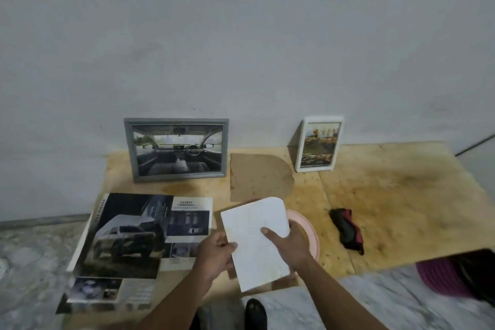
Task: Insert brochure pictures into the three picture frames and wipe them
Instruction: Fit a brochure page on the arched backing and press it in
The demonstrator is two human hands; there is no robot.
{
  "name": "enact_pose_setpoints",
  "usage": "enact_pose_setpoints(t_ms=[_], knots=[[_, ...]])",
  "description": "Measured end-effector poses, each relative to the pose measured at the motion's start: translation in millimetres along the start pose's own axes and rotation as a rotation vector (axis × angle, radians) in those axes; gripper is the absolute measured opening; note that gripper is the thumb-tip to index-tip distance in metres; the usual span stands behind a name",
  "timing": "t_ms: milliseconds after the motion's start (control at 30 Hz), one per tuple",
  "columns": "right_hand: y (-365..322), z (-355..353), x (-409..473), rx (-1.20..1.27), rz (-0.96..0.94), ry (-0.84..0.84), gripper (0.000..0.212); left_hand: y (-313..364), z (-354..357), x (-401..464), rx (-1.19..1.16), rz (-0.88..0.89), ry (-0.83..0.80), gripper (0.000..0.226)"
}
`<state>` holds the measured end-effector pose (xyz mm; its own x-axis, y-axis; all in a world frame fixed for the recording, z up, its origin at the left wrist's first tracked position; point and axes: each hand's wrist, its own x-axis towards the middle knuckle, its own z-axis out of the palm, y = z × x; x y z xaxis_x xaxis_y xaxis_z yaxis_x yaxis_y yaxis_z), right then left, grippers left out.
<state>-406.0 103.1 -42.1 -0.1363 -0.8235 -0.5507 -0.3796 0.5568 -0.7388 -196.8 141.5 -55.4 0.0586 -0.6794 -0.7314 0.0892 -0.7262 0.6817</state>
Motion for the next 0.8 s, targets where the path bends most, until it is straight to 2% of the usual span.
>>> enact_pose_setpoints(t_ms=[100,200,300,367,400,467,533,633,733,800], knots=[[27,-37,1,0.079,0.094,0.151,0.032,-5,28,17,0.229,0.044,0.116,0.014],[50,-73,4,0.048,0.117,0.122,0.006,-12,45,33,0.407,0.099,0.190,0.014],[71,-94,17,-0.149,0.112,0.130,0.021,-15,68,37,0.456,0.164,0.238,0.024],[79,-100,26,-0.232,0.119,0.141,0.018,-17,84,38,0.488,0.181,0.278,0.033],[83,-102,30,-0.266,0.103,0.151,0.016,-18,91,39,0.514,0.178,0.292,0.032],[86,-105,37,-0.336,0.067,0.146,0.014,-21,100,41,0.589,0.175,0.291,0.016],[88,-109,42,-0.413,0.040,0.122,0.012,-25,106,42,0.654,0.167,0.281,0.019],[95,-114,51,-0.558,0.011,0.099,0.028,-32,110,43,0.735,0.175,0.287,0.039],[98,-119,58,-0.653,-0.030,0.086,0.041,-36,113,42,0.871,0.229,0.315,0.039],[99,-123,61,-0.686,-0.061,0.064,0.040,-38,112,41,0.964,0.246,0.348,0.042]])
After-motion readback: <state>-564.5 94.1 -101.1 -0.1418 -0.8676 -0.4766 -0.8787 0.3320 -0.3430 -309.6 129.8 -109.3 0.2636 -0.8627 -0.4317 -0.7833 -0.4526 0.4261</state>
